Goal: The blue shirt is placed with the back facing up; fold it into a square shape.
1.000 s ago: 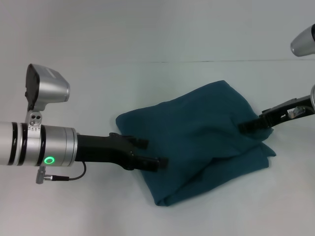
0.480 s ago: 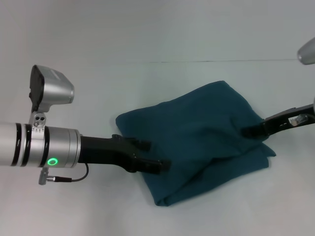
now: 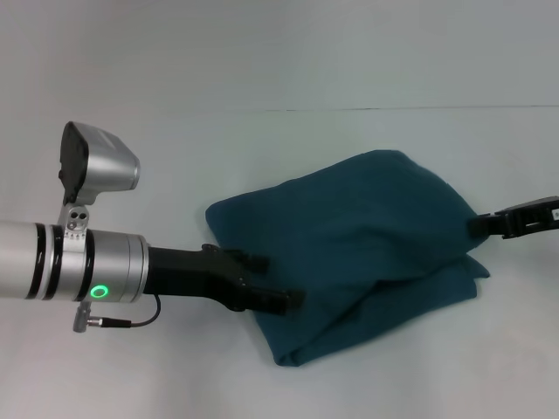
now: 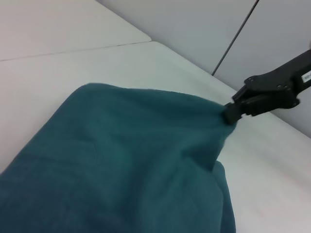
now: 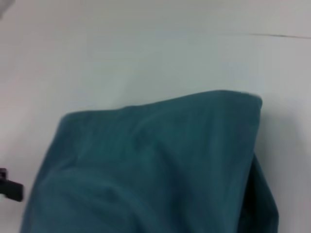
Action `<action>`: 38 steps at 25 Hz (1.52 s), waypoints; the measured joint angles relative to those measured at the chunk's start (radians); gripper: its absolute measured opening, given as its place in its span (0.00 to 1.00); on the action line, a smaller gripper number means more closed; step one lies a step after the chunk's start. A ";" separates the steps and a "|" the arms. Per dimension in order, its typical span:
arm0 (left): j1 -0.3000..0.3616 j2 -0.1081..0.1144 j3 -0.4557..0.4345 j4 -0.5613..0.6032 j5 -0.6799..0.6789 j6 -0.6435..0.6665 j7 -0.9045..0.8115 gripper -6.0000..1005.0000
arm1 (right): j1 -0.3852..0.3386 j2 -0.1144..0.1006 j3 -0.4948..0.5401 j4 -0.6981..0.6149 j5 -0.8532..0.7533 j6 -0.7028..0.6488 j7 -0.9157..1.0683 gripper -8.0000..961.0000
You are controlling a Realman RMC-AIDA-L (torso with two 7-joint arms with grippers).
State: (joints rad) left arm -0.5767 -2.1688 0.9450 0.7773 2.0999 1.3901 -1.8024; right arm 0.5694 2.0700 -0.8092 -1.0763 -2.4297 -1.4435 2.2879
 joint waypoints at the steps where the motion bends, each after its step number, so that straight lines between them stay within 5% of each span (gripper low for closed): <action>1: 0.000 0.000 0.000 -0.001 0.000 -0.001 0.000 0.94 | -0.002 -0.002 0.023 -0.001 0.009 -0.022 -0.010 0.23; 5: 0.000 0.002 0.000 -0.003 0.000 -0.005 0.000 0.94 | -0.006 -0.020 0.100 0.019 0.023 -0.064 -0.042 0.04; 11: -0.002 0.004 0.000 -0.002 0.015 -0.015 0.000 0.94 | -0.012 -0.075 0.169 0.104 0.047 -0.064 -0.073 0.02; 15: -0.010 0.004 0.000 -0.004 0.026 -0.026 -0.006 0.94 | -0.007 -0.105 0.168 0.186 0.042 -0.053 -0.109 0.06; 30: -0.012 0.013 -0.041 0.048 0.023 -0.018 -0.102 0.94 | -0.008 -0.113 0.163 0.148 -0.028 -0.038 -0.143 0.20; 38: -0.012 -0.004 -0.067 0.006 -0.140 -0.100 -0.023 0.93 | -0.013 -0.114 0.222 -0.071 0.033 -0.175 -0.156 0.54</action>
State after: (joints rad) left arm -0.5887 -2.1726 0.8778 0.7829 1.9597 1.2898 -1.8255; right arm 0.5562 1.9564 -0.5874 -1.1474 -2.3963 -1.6186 2.1316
